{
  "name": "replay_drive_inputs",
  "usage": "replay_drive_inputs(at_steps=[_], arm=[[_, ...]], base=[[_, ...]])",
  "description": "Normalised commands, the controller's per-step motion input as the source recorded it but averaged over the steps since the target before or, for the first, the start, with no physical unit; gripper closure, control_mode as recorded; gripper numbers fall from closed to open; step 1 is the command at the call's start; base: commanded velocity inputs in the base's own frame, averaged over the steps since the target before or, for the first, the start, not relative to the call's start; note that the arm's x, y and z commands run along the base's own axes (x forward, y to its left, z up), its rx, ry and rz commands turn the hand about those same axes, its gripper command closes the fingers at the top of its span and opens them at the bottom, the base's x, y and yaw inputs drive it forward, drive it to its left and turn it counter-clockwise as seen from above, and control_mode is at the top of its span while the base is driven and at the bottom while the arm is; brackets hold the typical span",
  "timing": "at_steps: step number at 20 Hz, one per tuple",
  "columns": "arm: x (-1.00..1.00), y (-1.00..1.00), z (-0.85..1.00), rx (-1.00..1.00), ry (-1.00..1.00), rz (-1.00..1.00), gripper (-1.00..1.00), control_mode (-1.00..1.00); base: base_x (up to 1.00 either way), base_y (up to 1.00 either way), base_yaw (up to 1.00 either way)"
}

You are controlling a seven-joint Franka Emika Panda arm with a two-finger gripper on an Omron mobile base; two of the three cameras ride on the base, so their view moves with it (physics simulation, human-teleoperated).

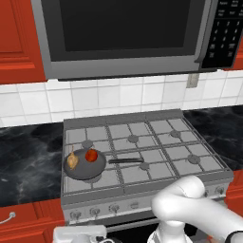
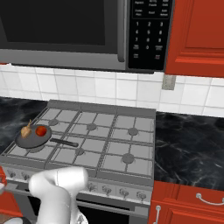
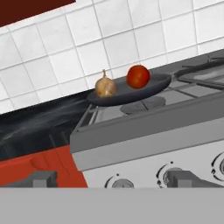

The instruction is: Place the pan on the front left burner on the stove. Then place the tomato and the onion in the pan and turn on the front left burner.

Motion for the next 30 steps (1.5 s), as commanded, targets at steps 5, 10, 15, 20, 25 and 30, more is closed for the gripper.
replay_drive_inputs(at_steps=[5,10,15,20,25,30], arm=[[0.08,0.01,-0.12,-0.05,0.0,-0.08,-1.0,-1.0],[0.24,0.0,0.0,-0.09,0.0,-0.01,-1.0,-1.0],[0.3,-0.2,-0.08,-0.09,0.0,0.0,-1.0,-1.0],[0.05,-0.45,-0.16,-0.05,0.0,0.0,-1.0,-1.0],[0.12,-0.33,-0.13,0.0,0.0,0.17,-1.0,-1.0],[0.01,-0.07,-0.02,0.0,0.0,0.3,-1.0,-1.0]], base=[[0.0,0.0,0.0],[0.0,0.0,0.0],[0.0,0.0,0.0],[0.0,0.0,0.0],[0.0,0.0,0.0],[0.0,0.0,0.0]])
